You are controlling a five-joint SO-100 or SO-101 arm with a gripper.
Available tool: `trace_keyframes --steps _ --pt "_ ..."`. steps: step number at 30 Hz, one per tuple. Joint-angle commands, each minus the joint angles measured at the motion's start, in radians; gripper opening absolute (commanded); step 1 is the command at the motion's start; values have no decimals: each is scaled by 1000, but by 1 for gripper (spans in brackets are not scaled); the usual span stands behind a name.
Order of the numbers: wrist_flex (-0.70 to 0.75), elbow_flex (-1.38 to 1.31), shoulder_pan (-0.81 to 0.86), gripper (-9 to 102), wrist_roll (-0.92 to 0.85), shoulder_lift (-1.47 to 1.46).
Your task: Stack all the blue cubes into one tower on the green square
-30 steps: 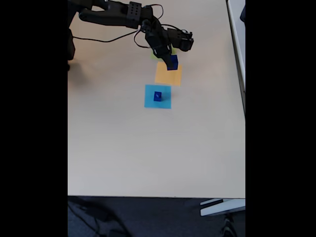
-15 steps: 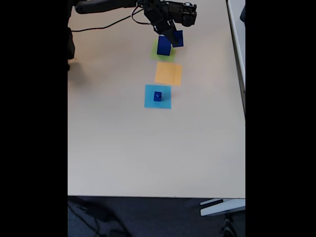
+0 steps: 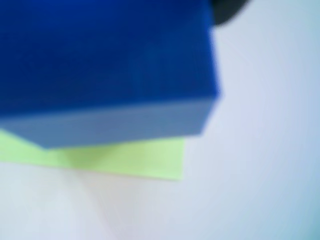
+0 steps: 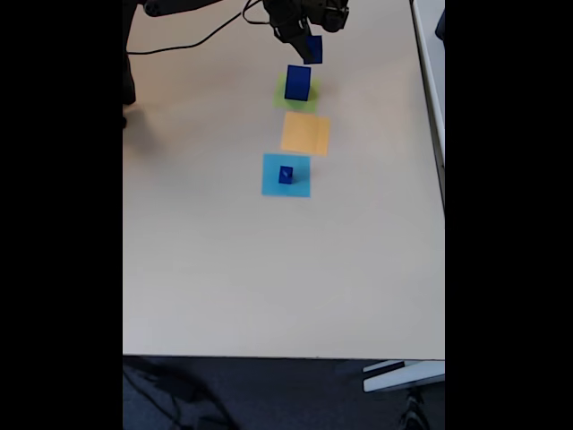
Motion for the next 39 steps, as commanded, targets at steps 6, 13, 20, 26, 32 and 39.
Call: trace_keyframes --steps 6,13,20,26,32,39 --pt "35 -41 -8 0 -25 -17" --pt "38 -14 6 0 -46 -21" --pt "57 -25 23 0 -61 -46" --pt "71 -28 32 0 -35 -55" --pt "71 -48 31 0 -40 -69" --pt "74 -87 23 0 -35 -95"
